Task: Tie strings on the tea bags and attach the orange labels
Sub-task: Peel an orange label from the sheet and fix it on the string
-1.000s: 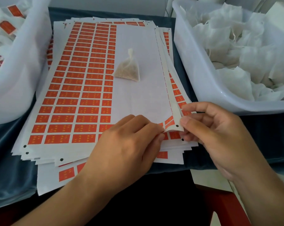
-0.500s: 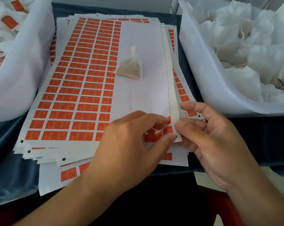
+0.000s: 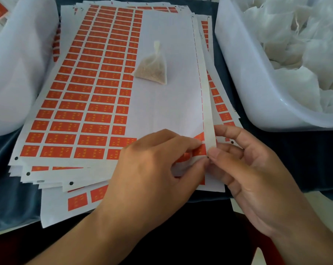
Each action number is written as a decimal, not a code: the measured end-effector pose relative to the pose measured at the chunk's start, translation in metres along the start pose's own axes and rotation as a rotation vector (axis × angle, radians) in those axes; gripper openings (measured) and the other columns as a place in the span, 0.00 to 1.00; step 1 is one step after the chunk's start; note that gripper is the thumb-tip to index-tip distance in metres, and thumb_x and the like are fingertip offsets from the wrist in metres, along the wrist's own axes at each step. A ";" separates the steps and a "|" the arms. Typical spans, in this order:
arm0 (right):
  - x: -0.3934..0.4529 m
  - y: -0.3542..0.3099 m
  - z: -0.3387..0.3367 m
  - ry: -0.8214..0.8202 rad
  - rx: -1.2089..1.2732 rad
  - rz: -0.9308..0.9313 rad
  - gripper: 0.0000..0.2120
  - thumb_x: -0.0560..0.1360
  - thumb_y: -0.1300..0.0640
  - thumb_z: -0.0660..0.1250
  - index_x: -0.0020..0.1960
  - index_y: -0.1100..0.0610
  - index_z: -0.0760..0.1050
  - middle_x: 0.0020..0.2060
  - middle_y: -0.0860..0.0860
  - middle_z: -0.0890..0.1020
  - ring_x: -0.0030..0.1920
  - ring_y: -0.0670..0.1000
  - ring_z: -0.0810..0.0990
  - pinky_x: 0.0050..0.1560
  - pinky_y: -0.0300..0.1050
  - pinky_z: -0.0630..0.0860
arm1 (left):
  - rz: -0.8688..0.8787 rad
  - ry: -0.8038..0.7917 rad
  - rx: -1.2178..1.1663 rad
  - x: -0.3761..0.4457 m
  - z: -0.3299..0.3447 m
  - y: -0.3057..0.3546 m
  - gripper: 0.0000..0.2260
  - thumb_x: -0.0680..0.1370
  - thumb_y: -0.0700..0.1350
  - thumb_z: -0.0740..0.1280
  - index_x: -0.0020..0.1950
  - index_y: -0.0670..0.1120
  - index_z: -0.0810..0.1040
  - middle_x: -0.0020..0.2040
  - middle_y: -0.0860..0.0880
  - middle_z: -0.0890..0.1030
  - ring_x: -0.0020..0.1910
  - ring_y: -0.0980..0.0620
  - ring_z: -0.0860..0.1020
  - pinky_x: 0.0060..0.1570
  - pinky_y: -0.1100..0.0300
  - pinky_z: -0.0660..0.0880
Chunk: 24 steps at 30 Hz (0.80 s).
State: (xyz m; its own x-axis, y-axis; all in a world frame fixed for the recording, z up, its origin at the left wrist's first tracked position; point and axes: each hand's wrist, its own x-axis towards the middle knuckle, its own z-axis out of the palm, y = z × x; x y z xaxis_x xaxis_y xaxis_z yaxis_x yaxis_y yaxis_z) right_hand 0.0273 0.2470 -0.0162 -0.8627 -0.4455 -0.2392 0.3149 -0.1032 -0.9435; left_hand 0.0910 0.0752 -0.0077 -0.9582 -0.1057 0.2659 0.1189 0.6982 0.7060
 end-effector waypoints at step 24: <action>-0.005 0.006 0.004 0.117 -0.152 -0.160 0.12 0.69 0.49 0.75 0.51 0.42 0.80 0.44 0.55 0.88 0.47 0.55 0.88 0.47 0.43 0.84 | 0.159 0.074 0.085 -0.002 0.007 -0.007 0.07 0.78 0.48 0.72 0.49 0.46 0.87 0.42 0.51 0.84 0.37 0.54 0.79 0.35 0.57 0.77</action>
State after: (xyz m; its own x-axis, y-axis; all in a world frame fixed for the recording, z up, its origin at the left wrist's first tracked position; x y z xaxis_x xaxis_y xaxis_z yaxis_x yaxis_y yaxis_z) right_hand 0.0352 0.2450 -0.0197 -0.9396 -0.3270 -0.1010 0.1155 -0.0251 -0.9930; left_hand 0.0898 0.0759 -0.0179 -0.9068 -0.0391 0.4197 0.2418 0.7673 0.5940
